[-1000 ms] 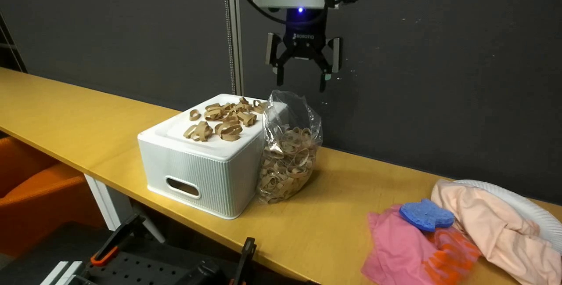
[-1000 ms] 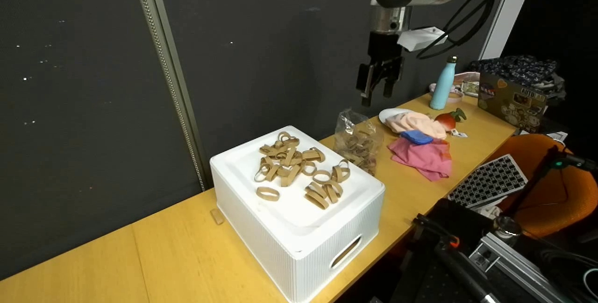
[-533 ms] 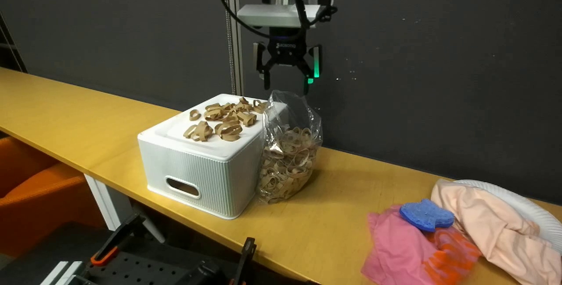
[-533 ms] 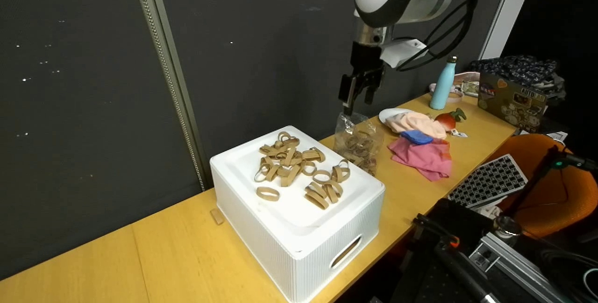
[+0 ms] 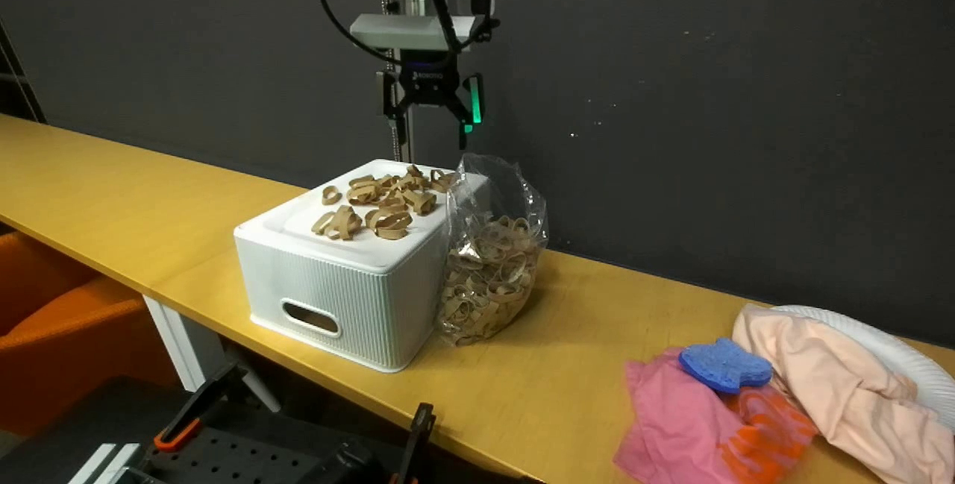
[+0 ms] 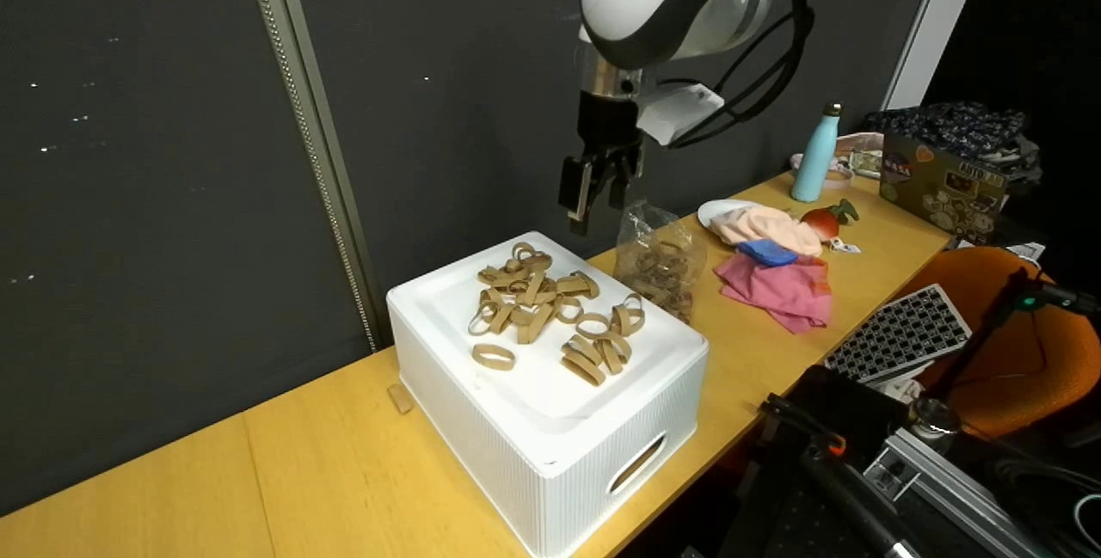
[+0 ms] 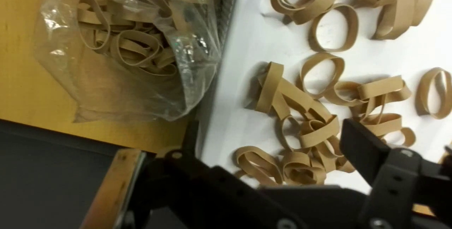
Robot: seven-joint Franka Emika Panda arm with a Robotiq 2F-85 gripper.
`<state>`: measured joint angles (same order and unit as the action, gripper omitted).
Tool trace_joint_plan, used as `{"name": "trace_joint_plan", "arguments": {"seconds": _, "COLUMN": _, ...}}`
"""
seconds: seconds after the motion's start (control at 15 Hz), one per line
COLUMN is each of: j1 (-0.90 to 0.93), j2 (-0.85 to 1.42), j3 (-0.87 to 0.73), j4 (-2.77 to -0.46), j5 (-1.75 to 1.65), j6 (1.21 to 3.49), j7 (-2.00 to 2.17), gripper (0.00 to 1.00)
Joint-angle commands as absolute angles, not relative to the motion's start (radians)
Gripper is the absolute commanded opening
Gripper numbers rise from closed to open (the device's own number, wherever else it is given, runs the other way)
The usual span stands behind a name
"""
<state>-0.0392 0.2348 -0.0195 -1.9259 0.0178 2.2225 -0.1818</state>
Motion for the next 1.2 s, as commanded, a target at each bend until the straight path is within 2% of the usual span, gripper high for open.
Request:
{"name": "trace_joint_plan", "arguments": {"seconds": 0.0, "j1": -0.026, "j2": 0.329, "j3": 0.009, "j4": -1.853, "j5": 0.026, "j6": 2.243, "j7": -0.191, "gripper": 1.0}}
{"name": "trace_joint_plan", "arguments": {"seconds": 0.93, "j1": 0.001, "j2": 0.562, "j3": 0.041, "j4": -1.643, "j5": 0.01, "j6": 2.184, "j7": -0.177, "gripper": 1.0}}
{"name": "trace_joint_plan", "arguments": {"seconds": 1.07, "j1": 0.001, "j2": 0.575, "j3": 0.04, "j4": -1.622, "j5": 0.01, "j6": 2.16, "j7": -0.174, "gripper": 0.74}}
{"name": "trace_joint_plan", "arguments": {"seconds": 1.13, "j1": 0.001, "j2": 0.58, "j3": 0.04, "j4": -1.612, "j5": 0.011, "j6": 2.148, "j7": -0.172, "gripper": 0.65}}
